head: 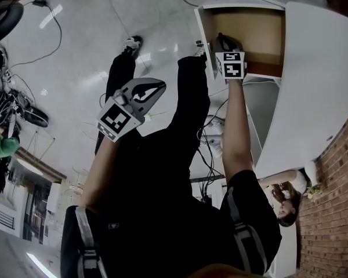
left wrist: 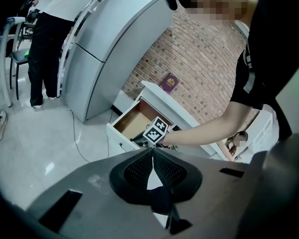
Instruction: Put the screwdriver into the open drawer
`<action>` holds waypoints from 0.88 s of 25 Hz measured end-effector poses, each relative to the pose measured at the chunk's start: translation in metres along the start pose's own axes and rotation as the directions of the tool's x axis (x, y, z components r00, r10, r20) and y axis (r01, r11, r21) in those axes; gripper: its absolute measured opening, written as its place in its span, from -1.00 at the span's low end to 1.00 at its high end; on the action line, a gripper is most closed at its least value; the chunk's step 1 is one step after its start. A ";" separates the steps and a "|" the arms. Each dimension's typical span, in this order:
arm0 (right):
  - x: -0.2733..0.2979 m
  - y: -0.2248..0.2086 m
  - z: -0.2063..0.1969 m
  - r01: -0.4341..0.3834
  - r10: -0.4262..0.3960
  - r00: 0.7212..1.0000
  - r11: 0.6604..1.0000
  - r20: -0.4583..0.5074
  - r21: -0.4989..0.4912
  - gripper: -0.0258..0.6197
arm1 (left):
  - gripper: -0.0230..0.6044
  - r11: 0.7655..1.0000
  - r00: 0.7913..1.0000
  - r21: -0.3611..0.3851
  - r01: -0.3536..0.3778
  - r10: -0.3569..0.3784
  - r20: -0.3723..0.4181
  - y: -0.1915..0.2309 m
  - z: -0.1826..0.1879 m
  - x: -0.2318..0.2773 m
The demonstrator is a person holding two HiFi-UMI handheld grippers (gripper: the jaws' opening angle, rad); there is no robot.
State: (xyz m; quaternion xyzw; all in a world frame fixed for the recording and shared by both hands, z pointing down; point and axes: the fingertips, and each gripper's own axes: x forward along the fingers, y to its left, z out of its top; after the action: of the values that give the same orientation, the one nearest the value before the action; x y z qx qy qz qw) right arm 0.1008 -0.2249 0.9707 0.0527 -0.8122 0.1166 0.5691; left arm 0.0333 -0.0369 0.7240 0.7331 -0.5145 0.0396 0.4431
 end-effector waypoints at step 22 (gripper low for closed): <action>0.046 -0.014 -0.007 0.009 -0.010 0.997 1.000 -0.074 -0.013 -0.53 | -0.87 1.000 1.000 -0.021 -0.010 0.010 -0.013 0.021 -0.007 0.004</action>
State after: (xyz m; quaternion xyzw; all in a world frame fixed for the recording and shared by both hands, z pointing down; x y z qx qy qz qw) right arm 0.0941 -0.2350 1.0180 0.0485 -0.7910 0.1108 0.5998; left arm 0.0215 -0.0364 0.7427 0.7256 -0.5157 0.0412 0.4537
